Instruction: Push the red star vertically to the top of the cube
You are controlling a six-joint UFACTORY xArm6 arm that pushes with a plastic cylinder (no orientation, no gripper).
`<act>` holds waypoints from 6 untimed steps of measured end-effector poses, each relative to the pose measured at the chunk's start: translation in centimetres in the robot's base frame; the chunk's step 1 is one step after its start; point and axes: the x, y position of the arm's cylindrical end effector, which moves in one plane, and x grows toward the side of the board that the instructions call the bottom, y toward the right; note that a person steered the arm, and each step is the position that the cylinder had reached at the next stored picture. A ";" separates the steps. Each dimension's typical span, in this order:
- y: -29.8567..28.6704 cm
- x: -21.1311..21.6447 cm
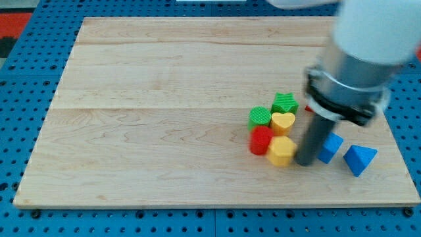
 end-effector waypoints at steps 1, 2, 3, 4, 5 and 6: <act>-0.3 -4.0; 3.3 -8.0; 3.8 -7.9; 6.0 -9.1; 6.7 -9.6; 8.1 -7.7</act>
